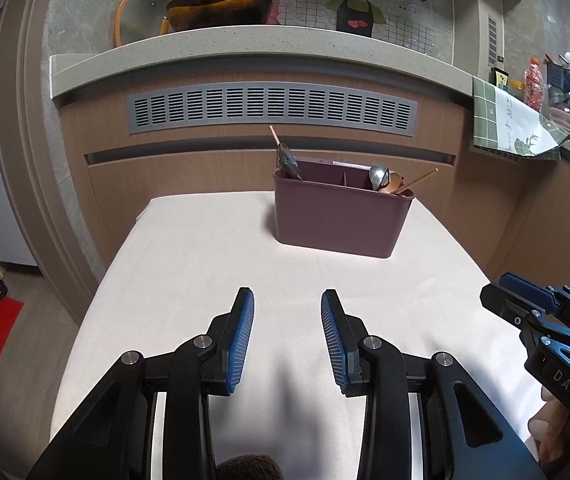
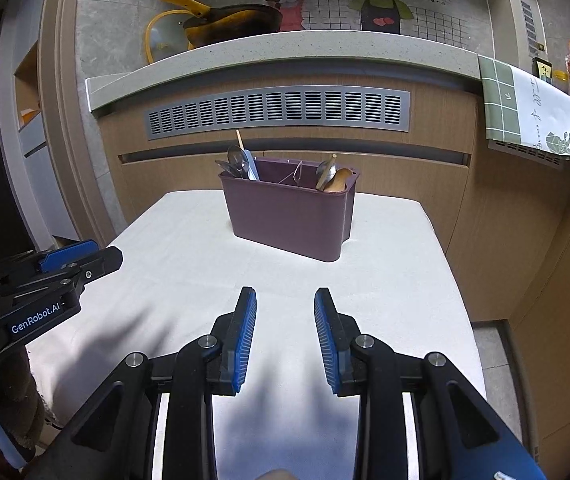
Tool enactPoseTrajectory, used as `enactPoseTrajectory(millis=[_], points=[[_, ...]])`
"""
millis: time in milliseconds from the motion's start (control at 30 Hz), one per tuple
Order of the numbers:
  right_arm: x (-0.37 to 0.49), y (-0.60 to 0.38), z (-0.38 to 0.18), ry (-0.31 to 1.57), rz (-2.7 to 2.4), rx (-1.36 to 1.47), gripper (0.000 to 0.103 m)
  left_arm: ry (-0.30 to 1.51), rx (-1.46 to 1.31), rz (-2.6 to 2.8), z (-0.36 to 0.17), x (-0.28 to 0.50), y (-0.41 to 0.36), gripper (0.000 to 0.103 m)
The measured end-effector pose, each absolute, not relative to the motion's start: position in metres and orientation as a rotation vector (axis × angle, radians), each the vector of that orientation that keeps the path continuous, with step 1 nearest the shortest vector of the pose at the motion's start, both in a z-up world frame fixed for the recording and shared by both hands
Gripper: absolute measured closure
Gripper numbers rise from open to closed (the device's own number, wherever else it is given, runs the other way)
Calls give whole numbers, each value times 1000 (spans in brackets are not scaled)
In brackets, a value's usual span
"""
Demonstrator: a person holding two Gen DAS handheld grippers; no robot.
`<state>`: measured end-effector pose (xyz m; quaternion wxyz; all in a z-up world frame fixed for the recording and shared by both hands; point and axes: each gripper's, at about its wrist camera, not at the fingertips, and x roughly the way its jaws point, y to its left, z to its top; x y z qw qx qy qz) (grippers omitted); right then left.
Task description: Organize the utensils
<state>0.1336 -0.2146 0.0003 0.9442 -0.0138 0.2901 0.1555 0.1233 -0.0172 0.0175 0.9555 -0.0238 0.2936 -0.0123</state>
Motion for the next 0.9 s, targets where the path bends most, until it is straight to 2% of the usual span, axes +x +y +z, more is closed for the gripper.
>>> enactPoseTrajectory(millis=[900], points=[[137, -220, -1, 595, 285, -19, 74, 608, -58, -84, 12, 120, -18, 67]])
